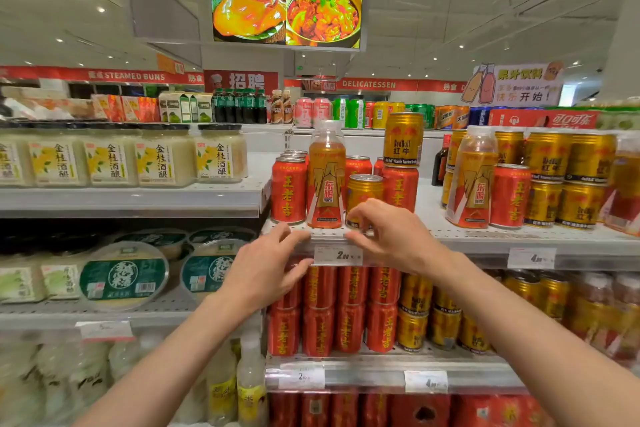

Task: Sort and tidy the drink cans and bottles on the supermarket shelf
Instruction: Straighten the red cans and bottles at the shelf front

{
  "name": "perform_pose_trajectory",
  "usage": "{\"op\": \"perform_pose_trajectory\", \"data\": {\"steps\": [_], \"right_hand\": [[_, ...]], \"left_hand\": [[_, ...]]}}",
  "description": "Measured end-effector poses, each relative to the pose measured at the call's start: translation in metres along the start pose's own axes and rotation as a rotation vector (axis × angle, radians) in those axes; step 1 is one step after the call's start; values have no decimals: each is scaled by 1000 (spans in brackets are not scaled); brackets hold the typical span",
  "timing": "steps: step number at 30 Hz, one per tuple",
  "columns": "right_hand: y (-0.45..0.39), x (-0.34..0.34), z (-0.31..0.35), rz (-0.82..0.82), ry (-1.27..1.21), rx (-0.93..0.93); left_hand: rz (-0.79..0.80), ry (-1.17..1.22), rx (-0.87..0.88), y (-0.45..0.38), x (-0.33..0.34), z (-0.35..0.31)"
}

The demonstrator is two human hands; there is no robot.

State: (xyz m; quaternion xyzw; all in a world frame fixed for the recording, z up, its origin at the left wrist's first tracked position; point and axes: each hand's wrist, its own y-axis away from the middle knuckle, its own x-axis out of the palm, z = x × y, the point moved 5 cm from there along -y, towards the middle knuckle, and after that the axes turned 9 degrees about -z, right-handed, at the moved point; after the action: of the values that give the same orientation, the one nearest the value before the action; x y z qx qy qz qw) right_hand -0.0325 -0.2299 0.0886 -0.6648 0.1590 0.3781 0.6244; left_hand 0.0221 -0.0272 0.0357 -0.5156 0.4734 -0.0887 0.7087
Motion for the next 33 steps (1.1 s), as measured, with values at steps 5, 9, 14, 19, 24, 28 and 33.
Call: {"op": "perform_pose_trajectory", "data": {"steps": [5, 9, 14, 19, 24, 28, 33], "right_hand": [[5, 14, -6, 48, 4, -39], [8, 19, -13, -48, -36, -56], [10, 25, -18, -68, -100, -38], [7, 19, -20, -115, -227, 25], [-18, -2, -7, -312, -331, -4], [-55, -11, 23, -371, -285, -133], [-101, 2, 52, -246, -132, -125]], "left_hand": [[-129, 52, -141, 4, 2, -10], [-134, 151, -272, 7, 12, -9], [-125, 339, -410, 7, 20, -2], [-127, 464, -489, 7, 23, 0], [-124, 520, -506, 8, 25, 2], [-113, 526, -498, 8, 24, 2], [-82, 532, -488, 8, 25, 5]]}}
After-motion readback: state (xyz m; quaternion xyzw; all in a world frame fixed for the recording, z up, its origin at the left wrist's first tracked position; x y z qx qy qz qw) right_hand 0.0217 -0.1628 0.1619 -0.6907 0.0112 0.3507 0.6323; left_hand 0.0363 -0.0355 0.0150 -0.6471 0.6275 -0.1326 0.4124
